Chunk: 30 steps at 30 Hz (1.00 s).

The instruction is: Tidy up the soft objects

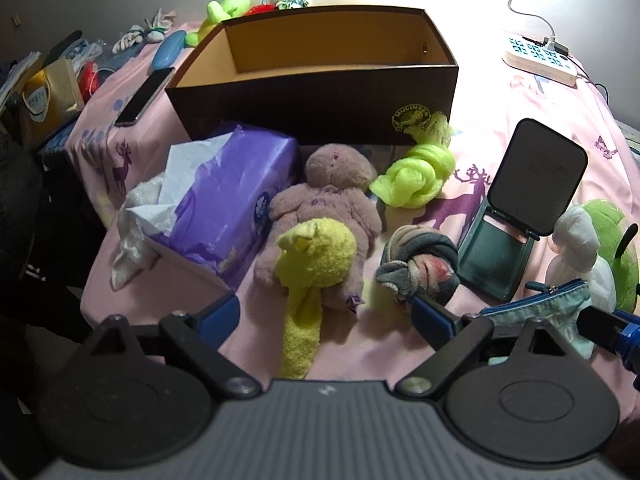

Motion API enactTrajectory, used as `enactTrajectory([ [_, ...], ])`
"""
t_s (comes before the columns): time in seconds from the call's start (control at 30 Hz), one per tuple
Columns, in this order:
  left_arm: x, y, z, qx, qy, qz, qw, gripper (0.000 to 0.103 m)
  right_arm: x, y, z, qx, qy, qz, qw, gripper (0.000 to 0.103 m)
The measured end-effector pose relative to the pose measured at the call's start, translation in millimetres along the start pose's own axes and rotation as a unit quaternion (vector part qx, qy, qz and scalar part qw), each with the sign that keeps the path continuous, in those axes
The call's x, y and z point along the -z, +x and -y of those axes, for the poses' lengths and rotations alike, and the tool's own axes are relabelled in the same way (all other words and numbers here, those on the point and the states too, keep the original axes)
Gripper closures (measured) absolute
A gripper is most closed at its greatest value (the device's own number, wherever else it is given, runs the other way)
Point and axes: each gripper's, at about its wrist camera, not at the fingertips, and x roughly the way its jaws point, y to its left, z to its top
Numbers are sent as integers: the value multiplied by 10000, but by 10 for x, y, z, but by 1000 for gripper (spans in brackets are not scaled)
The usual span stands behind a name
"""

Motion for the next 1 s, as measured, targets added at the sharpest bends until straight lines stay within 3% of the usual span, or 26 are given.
enactTrajectory([
  [0.37,196,-45,284,561,336,-66,9978,10,96,48,531,240,542,-372,9975,67],
  [0.5,228,-7,338,643,393,-182,9970,10,82,215,646,136,845,-631,9943,67],
  [0.63,236,16,286,641,384,-214,9970,10,-28,406,730,320,922,-588,9935,67],
  [0.7,231,20,246,651,396,-220,9968,10,-100,530,783,203,1048,-629,9923,67],
  [0.9,124,-5,150,717,451,-60,9964,10,-264,489,786,630,835,-167,9944,68],
  [1.0,60,-11,140,819,502,39,9954,10,-268,438,795,1101,467,38,9928,68],
])
